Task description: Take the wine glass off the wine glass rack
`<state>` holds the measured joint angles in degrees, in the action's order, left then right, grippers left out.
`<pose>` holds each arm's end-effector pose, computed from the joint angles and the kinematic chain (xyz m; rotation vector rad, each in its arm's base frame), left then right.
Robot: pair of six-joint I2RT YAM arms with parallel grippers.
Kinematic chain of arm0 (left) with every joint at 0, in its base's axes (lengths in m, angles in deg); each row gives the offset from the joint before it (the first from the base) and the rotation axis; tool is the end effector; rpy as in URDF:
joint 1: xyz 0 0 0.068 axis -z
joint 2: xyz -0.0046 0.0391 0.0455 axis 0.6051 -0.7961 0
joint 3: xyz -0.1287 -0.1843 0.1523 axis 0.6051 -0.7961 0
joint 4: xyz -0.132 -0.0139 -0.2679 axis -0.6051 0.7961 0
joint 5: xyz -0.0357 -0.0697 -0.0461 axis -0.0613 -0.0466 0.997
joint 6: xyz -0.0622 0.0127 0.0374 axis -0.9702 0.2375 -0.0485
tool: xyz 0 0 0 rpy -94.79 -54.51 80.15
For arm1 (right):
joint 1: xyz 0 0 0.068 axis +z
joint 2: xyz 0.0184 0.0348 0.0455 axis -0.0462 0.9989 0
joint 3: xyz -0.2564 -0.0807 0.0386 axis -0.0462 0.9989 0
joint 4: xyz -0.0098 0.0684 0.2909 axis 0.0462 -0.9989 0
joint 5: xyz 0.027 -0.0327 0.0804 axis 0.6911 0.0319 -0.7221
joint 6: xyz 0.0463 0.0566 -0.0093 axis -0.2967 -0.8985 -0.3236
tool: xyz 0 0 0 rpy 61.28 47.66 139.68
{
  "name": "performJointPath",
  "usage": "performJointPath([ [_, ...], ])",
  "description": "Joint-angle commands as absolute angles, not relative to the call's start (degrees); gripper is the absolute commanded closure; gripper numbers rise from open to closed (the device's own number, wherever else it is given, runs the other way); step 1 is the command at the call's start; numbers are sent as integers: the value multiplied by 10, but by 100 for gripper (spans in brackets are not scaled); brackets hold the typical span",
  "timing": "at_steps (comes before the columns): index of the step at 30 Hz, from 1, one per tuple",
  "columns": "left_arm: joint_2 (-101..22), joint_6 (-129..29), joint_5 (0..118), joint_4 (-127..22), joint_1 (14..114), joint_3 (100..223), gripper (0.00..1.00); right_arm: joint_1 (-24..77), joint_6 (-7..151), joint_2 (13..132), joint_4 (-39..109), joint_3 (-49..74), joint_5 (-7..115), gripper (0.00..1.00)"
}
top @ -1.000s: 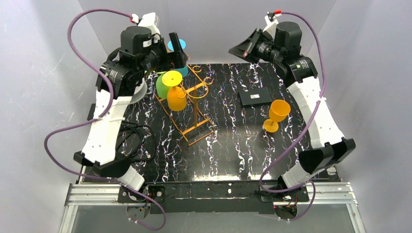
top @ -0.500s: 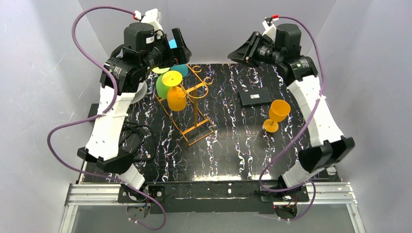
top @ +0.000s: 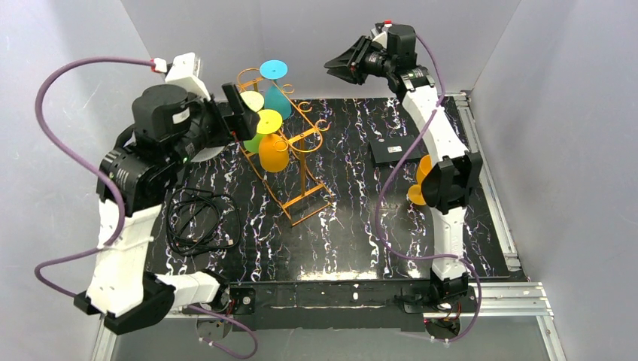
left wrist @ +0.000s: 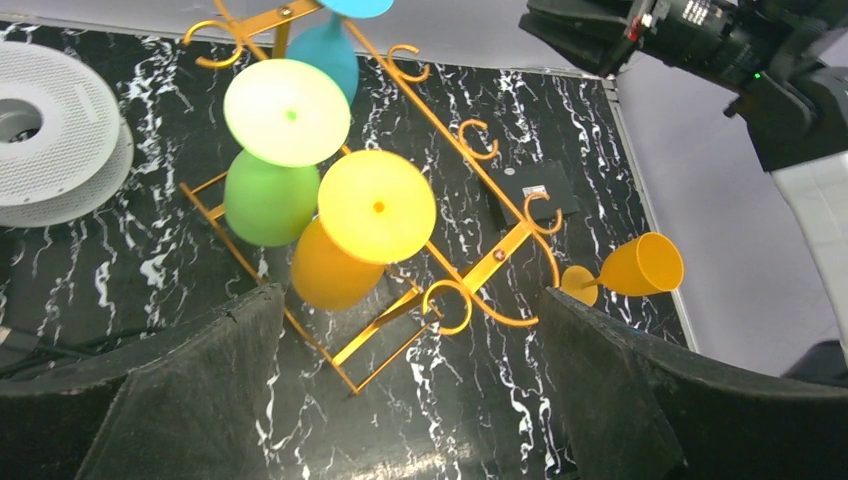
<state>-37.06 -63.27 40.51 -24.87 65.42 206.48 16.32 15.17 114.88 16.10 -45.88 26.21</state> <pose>0.2072 -0.0985 0.6496 -0.1195 1.2735 -0.6808 0.5140 0.2148 0.4237 0.2400 1.9711 1.5429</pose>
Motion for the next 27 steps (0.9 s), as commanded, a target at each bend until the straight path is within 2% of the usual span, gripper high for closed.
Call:
performJointPath([
  [1,-334,-627,368,-239,650,2023,0,177,87,1183,258,-533,245,64],
  [8,-305,-638,371,-236,650,1976,0,213,39,1243,371,-550,291,64],
  [13,-297,-640,371,-234,650,1962,0,230,15,1298,396,-595,347,64],
  [21,-292,-633,366,-240,650,1941,0,249,25,1317,402,-605,381,64],
  [22,-294,-632,366,-240,650,1942,0,251,23,1319,406,-607,382,30],
  [27,-301,-624,366,-241,650,1942,0,258,16,1323,412,-614,387,33],
])
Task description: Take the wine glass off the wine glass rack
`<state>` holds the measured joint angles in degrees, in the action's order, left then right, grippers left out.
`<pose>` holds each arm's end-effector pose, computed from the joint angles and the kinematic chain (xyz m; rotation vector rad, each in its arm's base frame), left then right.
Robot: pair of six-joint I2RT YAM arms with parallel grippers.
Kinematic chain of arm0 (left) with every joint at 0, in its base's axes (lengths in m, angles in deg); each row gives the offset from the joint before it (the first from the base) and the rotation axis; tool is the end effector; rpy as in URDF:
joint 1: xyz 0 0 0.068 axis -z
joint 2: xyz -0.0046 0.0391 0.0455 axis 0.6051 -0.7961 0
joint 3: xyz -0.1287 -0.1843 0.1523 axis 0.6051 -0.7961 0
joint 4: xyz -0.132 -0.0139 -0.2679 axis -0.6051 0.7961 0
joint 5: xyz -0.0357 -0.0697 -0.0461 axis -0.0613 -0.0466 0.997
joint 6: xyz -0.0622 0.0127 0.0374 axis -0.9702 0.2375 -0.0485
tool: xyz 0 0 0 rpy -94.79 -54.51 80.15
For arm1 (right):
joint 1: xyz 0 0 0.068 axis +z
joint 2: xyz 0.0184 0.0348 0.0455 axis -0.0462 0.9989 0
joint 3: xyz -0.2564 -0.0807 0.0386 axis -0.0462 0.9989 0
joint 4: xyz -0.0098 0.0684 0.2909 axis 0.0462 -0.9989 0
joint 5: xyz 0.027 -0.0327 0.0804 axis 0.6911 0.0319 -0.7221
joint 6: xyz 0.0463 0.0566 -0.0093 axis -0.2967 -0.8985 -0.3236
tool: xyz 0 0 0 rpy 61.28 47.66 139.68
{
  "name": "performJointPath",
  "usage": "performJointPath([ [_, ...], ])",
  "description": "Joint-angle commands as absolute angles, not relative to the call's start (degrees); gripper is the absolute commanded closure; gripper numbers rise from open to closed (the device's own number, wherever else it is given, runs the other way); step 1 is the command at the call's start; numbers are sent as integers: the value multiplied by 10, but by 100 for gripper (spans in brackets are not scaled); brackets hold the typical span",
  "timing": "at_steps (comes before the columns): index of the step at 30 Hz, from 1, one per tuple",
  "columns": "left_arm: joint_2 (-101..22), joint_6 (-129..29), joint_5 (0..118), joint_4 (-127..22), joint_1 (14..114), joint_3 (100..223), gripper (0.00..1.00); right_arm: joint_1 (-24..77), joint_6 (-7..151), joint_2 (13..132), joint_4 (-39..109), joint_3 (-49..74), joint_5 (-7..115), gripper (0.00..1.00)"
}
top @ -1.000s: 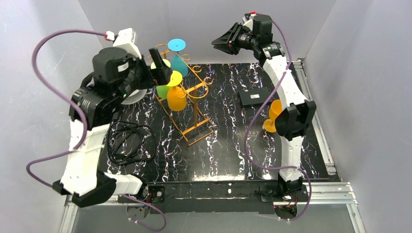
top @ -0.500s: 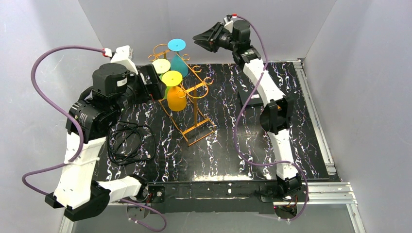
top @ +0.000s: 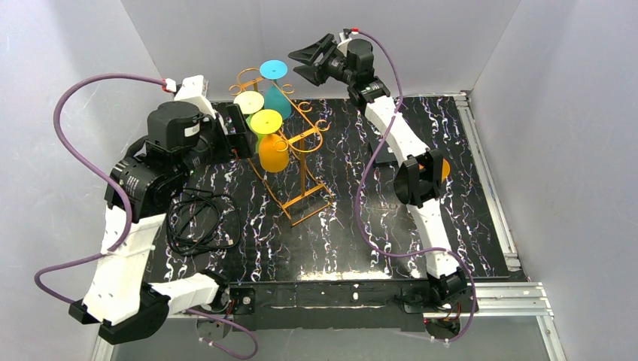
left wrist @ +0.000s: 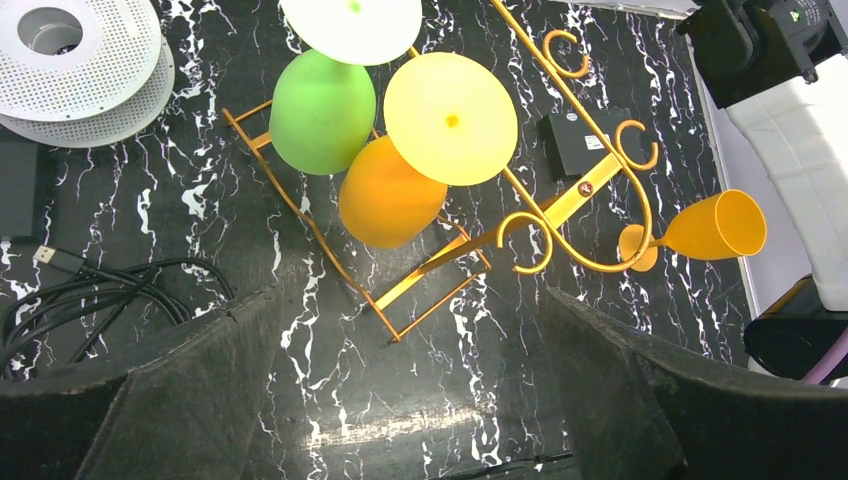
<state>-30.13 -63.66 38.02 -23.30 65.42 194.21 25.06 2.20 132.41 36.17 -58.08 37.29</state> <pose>0.2049 -0.0943 0.6065 -0.1519 1.3895 -0.6204 0.5469 0.3164 0.3769 0.3323 1.7343 1.7271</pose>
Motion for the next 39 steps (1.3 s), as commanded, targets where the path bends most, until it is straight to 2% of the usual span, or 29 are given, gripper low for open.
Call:
performJointPath([
  [1,-301,-623,366,-242,650,1942,0,259,14,1323,412,-614,387,33],
  [9,-305,-625,366,-249,650,1936,0,273,9,1330,415,-617,387,41],
  [13,-300,-629,364,-248,650,1932,0,278,9,1329,415,-618,388,49],
  [17,-294,-632,360,-247,650,1929,0,282,14,1324,405,-614,385,64],
  [20,-291,-633,359,-246,650,1930,0,282,19,1317,401,-607,386,84],
  [23,-288,-635,359,-245,650,1929,0,281,23,1313,394,-607,390,97],
  [39,-284,-643,365,-244,650,1931,0,273,11,1271,388,-573,386,99],
])
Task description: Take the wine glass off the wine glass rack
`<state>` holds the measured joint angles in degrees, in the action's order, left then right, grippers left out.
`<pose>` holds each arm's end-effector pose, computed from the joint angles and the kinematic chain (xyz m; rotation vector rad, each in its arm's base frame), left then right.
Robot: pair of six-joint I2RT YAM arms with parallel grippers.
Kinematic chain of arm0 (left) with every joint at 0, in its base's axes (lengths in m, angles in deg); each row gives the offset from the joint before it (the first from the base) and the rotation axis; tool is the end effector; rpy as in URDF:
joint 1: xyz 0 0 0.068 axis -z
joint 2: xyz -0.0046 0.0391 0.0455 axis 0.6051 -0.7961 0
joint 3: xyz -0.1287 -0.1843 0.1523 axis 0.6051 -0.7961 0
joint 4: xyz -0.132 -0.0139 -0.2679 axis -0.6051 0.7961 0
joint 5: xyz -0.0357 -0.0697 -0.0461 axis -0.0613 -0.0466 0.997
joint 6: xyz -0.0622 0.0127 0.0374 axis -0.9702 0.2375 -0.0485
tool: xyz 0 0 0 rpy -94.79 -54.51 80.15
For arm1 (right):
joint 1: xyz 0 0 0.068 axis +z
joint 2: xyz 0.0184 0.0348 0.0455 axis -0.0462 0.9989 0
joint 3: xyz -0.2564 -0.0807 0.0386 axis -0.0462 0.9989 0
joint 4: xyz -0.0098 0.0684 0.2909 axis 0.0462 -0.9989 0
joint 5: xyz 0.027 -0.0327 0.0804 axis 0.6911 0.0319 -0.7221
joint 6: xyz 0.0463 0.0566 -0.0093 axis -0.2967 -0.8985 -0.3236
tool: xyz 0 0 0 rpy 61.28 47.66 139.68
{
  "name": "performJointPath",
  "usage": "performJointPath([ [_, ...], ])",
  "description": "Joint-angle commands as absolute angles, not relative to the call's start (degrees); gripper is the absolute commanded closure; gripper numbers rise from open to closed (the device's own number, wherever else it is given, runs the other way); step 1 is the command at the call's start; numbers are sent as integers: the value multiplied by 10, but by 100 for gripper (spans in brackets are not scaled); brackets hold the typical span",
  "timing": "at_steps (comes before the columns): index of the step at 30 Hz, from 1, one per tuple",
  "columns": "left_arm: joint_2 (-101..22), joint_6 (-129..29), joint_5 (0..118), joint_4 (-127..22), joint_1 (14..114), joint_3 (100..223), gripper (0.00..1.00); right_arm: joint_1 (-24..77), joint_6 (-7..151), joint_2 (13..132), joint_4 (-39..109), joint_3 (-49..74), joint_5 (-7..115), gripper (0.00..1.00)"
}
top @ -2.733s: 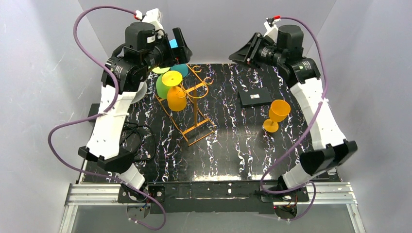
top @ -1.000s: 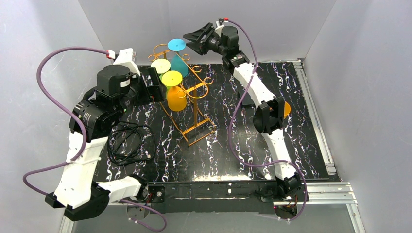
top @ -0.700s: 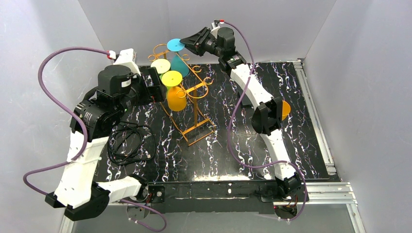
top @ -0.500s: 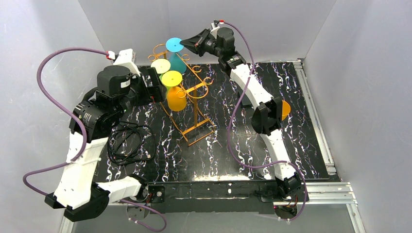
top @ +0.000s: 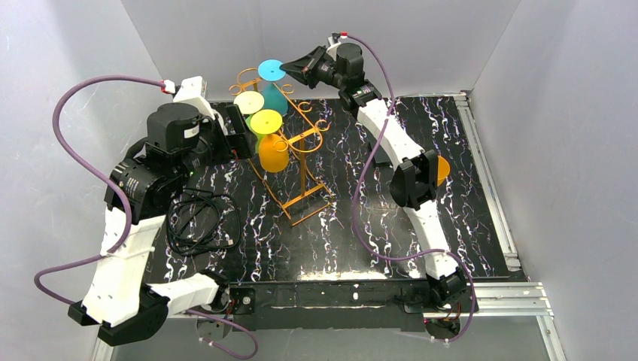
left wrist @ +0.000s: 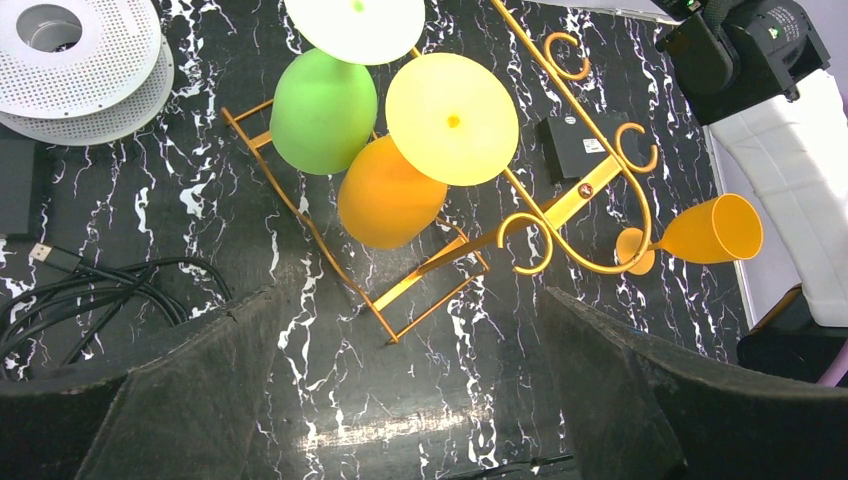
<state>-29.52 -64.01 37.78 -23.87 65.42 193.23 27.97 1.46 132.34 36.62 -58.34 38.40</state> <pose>0.2039 -0.0934 0.6046 -0.1600 1.3856 -0.6237 0.5304 0.3426 0.3806 0.3120 1.7353 1.7650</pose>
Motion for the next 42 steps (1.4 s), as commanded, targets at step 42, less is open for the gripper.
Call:
performJointPath([
  [42,-335,-571,476,-251,650,2016,4,159,89,1028,254,-382,366,99],
])
